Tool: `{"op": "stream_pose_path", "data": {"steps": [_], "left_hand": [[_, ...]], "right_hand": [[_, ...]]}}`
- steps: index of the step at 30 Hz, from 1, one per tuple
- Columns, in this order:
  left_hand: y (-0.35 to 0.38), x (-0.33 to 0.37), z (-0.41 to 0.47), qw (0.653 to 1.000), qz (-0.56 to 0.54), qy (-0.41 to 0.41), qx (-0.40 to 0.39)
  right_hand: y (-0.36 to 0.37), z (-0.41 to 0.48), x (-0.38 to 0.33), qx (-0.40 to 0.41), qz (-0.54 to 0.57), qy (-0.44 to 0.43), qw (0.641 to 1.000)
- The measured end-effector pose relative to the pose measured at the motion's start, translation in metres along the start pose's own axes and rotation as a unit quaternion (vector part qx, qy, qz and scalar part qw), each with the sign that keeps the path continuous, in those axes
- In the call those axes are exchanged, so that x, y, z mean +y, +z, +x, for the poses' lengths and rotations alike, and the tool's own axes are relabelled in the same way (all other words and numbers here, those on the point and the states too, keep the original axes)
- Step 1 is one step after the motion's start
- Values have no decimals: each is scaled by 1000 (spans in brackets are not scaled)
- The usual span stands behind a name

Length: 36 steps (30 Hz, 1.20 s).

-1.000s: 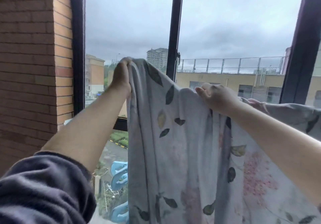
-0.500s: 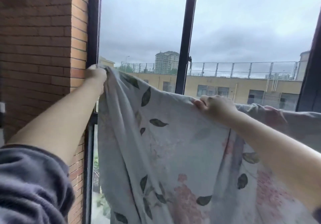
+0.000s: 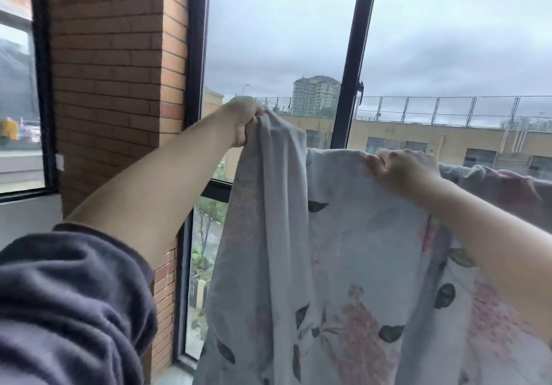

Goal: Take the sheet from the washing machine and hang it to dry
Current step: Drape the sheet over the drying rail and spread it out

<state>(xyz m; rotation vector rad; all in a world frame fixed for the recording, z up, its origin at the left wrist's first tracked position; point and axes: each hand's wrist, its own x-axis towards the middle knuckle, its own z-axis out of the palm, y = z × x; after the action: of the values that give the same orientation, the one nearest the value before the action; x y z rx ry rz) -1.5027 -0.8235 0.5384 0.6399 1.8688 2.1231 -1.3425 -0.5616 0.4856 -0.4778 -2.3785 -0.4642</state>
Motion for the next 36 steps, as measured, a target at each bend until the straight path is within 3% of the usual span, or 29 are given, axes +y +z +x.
{"op": "stream_pose_path", "data": {"steps": [4,9,13,15,18,19,21,23,26,28,31,34,36], "left_hand": [[7,-8,3,993,-41,93,57],[6,-2,9,984,-50,150,85],[-20,45,11,931,-58,297,202],[-40,57,16,921,-39,316,223],[-80,26,33,950,131,195,204],[-92,8,39,953,158,148,210],[-104,-9,46,947,135,131,260],[-106,1,44,927,95,192,309],[-110,10,34,912,145,218,315],[-121,-16,39,904,262,141,308],[-131,-73,37,841,445,-15,308],[-114,-96,32,808,527,-93,245],[-97,-99,34,798,554,-94,217]], "right_hand": [[-8,2,-13,-10,26,-9,1000],[-14,13,-45,-22,68,-55,996],[-14,26,-57,0,89,-66,994],[-15,30,-60,20,104,-72,992],[-9,29,-64,22,84,-89,992],[-5,29,-65,13,72,-93,993],[-1,31,-65,8,67,-96,993],[0,38,-66,20,77,-95,992],[1,43,-67,43,78,-95,991],[7,40,-67,53,54,-102,992],[16,37,-64,67,37,-137,988],[18,39,-57,67,65,-152,984],[16,38,-53,77,89,-147,982]]}}
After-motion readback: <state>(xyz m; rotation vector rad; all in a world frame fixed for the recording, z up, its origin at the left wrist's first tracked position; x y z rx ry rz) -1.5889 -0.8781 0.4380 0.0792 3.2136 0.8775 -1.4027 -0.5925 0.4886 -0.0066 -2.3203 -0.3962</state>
